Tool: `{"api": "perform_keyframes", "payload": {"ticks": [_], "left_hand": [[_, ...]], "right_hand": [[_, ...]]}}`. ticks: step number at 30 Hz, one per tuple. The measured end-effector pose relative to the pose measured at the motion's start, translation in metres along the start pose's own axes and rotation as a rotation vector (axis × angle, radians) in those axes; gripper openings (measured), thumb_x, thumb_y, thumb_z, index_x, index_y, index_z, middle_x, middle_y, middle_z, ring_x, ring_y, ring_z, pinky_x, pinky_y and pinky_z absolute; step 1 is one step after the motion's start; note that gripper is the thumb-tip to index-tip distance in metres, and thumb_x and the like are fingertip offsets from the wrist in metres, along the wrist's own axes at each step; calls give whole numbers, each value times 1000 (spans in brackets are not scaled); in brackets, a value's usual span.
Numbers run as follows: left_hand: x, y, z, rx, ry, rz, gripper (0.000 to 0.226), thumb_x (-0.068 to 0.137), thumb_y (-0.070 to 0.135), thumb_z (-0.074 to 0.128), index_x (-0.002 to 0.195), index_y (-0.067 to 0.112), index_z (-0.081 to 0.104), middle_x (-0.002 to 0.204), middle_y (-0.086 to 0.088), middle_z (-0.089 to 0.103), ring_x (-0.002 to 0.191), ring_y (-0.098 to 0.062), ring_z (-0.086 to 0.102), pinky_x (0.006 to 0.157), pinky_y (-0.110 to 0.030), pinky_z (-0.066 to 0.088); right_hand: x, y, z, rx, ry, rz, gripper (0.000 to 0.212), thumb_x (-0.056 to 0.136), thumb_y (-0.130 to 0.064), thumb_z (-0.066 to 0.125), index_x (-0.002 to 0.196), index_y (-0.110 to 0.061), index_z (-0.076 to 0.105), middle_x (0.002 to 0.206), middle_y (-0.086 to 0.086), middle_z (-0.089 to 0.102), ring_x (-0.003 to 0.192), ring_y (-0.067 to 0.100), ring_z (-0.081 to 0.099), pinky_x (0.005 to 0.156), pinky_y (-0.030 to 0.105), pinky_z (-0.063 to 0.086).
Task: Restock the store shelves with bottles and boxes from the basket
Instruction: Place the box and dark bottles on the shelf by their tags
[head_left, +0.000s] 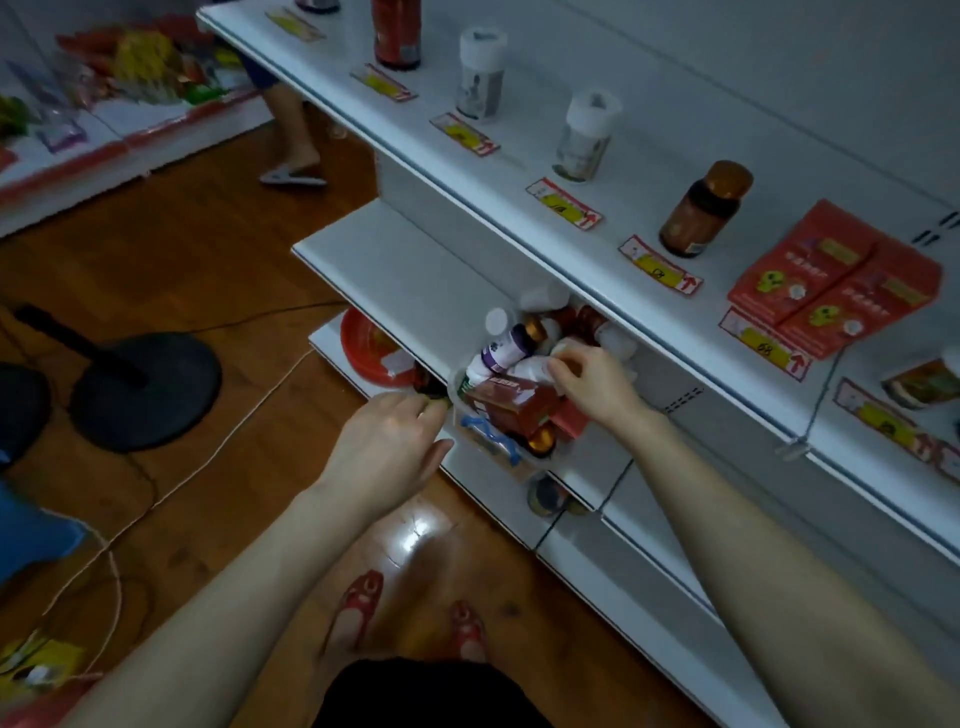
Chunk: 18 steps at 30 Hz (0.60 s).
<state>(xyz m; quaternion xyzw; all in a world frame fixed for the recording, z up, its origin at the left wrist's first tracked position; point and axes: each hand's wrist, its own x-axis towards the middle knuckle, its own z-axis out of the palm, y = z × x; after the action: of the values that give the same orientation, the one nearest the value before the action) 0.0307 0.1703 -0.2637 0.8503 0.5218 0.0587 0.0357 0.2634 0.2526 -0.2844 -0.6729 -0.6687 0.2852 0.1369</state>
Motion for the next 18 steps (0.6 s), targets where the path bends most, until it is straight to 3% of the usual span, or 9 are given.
{"api": "perform_keyframes", "payload": {"ticks": [3,7,8,10,12,15,18], "left_hand": [[33,-35,12,-15,-68,109,34,67,24,78,92,3,68,77,-12,68,67,-28,66,58,-33,54],[89,-68,41,-27,-104,235,39,65,20,80,92,-4,64,76,-20,66,66,-35,64,53,-35,53],[105,-72,49,-41,-117,263,42,65,18,81,95,-6,63,77,-22,65,66,-38,63,53,-37,52],[136,-75,67,-65,-157,286,47,71,19,78,105,-8,60,85,-26,63,74,-42,62,56,-40,50],[165,-72,88,-111,-175,278,50,82,24,68,118,-8,52,101,-28,59,91,-43,56,67,-42,45],[207,-62,115,-188,-191,241,59,88,30,60,131,-4,40,121,-28,49,111,-39,46,86,-43,38],[238,-50,137,-255,-208,243,65,83,41,59,126,-4,45,122,-27,48,111,-39,46,88,-40,35]], "right_hand": [[2,4,11,44,79,192,26,91,-22,53,91,-1,67,92,18,67,88,29,61,68,28,41],[5,6,38,164,184,437,35,90,-35,54,66,-10,54,69,7,58,74,24,56,51,26,32],[7,8,47,198,191,479,34,90,-38,55,71,-10,56,72,8,60,77,25,57,53,26,34],[15,15,64,260,207,536,39,88,-43,55,99,-7,62,97,14,67,94,29,61,66,26,40],[22,22,78,295,234,586,50,86,-49,55,117,-10,56,114,13,64,106,30,59,76,26,40],[30,33,94,324,260,654,60,82,-53,58,125,-13,49,120,9,61,110,28,57,78,23,38],[31,39,106,423,252,719,61,79,-48,65,125,-11,48,118,7,61,110,25,58,81,23,40]]}}
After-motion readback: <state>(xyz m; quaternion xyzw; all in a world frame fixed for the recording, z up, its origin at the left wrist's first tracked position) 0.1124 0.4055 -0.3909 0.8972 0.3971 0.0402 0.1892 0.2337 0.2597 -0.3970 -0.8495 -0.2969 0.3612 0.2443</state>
